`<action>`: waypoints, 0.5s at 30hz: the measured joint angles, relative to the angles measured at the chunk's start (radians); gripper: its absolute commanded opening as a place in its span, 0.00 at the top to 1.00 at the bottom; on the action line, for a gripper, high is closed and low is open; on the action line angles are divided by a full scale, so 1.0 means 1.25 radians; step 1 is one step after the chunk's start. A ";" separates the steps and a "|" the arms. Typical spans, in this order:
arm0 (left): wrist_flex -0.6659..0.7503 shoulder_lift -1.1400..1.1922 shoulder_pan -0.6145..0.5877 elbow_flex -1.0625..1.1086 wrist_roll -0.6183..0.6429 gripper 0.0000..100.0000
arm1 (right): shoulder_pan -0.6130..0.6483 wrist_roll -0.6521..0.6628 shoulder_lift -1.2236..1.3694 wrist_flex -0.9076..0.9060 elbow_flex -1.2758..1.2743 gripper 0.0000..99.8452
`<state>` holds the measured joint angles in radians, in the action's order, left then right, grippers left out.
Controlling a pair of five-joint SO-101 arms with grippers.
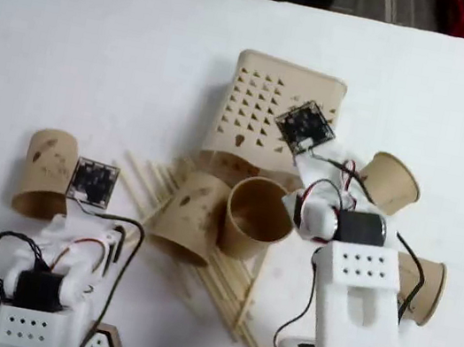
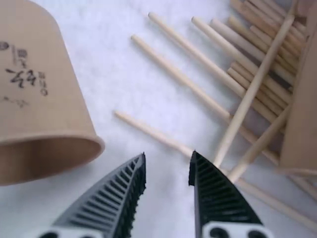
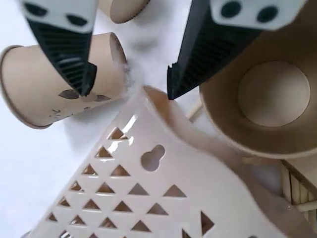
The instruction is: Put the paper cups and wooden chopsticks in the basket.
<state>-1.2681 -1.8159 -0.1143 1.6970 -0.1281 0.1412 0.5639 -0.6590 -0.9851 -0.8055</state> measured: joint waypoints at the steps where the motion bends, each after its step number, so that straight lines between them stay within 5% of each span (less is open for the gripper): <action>1: 0.000 0.000 0.000 0.000 0.000 0.84 | 0.000 0.000 0.010 0.018 0.000 0.76; 8: 0.000 0.000 0.000 0.000 0.000 0.84 | 0.000 0.000 0.098 0.172 -0.047 0.77; 15: 0.000 0.000 0.000 0.000 0.000 0.84 | -0.010 0.001 0.177 0.287 -0.053 0.95</action>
<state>-1.2681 -1.8159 -0.1143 1.6970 -0.1281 0.1289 0.5654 -0.4381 -0.6260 -0.8715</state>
